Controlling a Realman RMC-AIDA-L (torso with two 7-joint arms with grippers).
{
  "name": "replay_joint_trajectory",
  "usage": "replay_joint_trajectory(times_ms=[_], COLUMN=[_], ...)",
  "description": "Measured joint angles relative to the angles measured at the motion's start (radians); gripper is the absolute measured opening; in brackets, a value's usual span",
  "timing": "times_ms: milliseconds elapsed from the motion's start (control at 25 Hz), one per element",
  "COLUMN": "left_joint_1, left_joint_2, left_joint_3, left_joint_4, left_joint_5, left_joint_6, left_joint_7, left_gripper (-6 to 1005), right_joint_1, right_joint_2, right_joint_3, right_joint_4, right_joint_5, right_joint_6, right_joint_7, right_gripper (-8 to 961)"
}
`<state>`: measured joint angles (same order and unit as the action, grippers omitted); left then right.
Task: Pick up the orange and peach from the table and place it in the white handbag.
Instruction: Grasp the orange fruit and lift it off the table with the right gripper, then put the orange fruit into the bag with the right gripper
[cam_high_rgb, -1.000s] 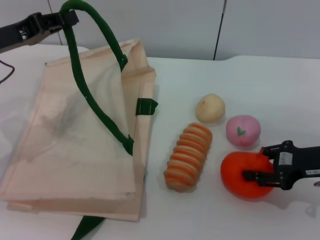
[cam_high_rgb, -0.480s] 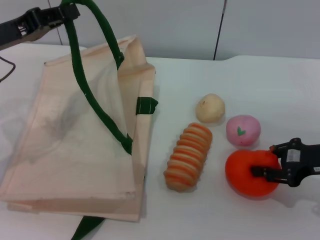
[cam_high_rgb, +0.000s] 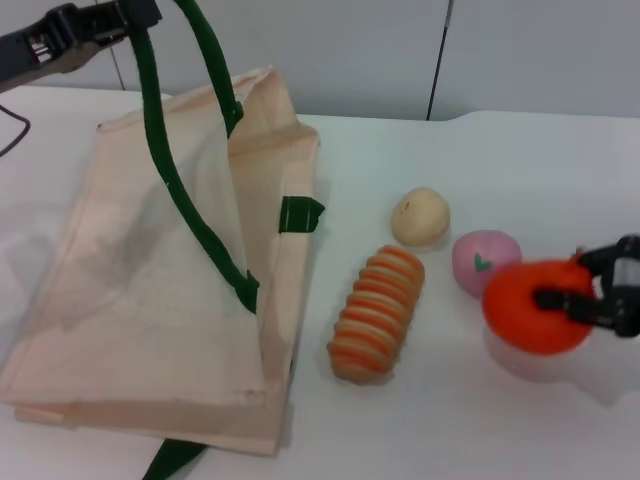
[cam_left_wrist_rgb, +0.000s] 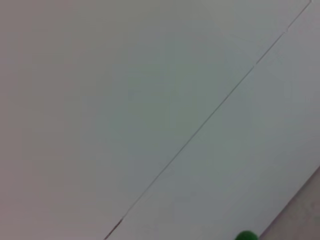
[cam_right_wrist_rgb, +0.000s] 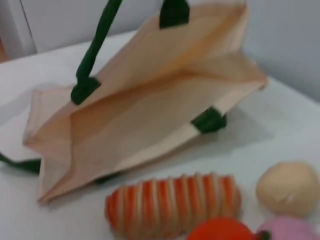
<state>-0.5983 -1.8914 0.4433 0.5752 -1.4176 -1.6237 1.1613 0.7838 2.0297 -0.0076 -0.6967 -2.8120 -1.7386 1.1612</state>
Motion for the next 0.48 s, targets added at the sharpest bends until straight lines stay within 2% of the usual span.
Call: replay_joint_trajectory(times_ms=[280, 440, 480], left_joint_1=[0.005, -0.001, -0.003], left_joint_2=[0.001, -0.001, -0.002], left_joint_3=[-0.001, -0.001, 0.001], left_joint_4=[0.000, -0.001, -0.002], left_joint_5=[-0.042, -0.050, -0.053], left_joint_6=[-0.023, -0.028, -0.031], left_joint_7=[0.000, 0.001, 0.002], left_gripper=[121, 121, 121], right_joint_1=[0.017, 0.085, 0.125], right_joint_2=[-0.002, 0.001, 0.000], right_joint_3=[-0.007, -0.012, -0.013], right_joint_4=[-0.059, 0.002, 0.055], right_joint_5=[0.148, 0.182, 0.185], right_joint_6=[-0.074, -0.057, -0.033], right_joint_7=[-0.001, -0.004, -0.014], right_gripper=[255, 219, 212])
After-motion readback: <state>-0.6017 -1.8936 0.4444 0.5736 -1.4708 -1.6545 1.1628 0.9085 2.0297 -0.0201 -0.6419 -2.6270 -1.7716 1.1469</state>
